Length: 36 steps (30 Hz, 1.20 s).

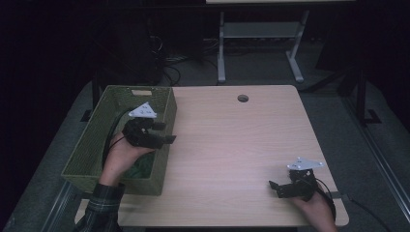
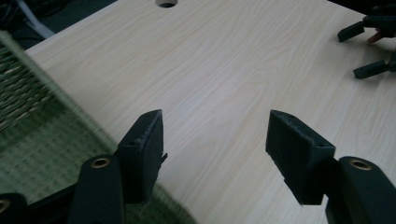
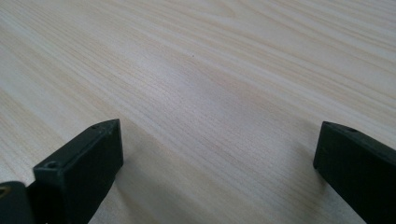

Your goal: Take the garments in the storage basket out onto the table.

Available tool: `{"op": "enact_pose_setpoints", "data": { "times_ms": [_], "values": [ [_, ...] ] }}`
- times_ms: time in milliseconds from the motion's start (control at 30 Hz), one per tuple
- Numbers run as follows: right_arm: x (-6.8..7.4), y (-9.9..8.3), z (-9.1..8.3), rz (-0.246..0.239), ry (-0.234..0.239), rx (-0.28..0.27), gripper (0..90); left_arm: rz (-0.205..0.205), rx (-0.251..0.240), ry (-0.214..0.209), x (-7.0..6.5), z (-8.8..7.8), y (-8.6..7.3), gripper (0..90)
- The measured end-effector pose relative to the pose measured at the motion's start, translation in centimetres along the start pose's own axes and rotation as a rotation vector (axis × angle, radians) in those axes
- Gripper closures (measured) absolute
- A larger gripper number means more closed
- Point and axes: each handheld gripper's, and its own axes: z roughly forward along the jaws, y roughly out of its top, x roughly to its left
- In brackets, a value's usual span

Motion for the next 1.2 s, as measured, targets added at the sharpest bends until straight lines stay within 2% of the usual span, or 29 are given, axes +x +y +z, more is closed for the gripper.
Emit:
{"op": "enact_pose_setpoints", "data": {
  "times_ms": [233, 433, 667, 833, 933, 1200],
  "values": [
    [0.0, 0.0, 0.0, 0.001, 0.000, 0.000, 1.3, -0.020, 0.016, 0.041, 1.3, -1.3, -1.4, 45.0],
    [0.0, 0.0, 0.0, 0.000, 0.000, 0.000, 1.3, -0.053, 0.027, 0.080, 2.6, -2.4, -2.7, 50.5],
    [0.0, 0.0, 0.0, 0.001, 0.001, 0.000, 1.3, -0.058, 0.068, 0.115, 3.8, -2.6, -4.0, 57.6],
    [0.0, 0.0, 0.0, 0.001, 0.000, 0.000, 1.3, -0.083, 0.097, 0.155, 4.7, -2.3, -5.1, 58.3],
    [0.0, 0.0, 0.0, 0.001, 0.000, 0.001, 1.3, -0.082, 0.111, 0.187, 5.4, -2.3, -5.7, 57.5],
    [0.0, 0.0, 0.0, 0.000, 0.000, 0.000, 1.3, -0.077, 0.157, 0.210, 6.5, -1.5, -6.9, 53.3]
  ]
}}
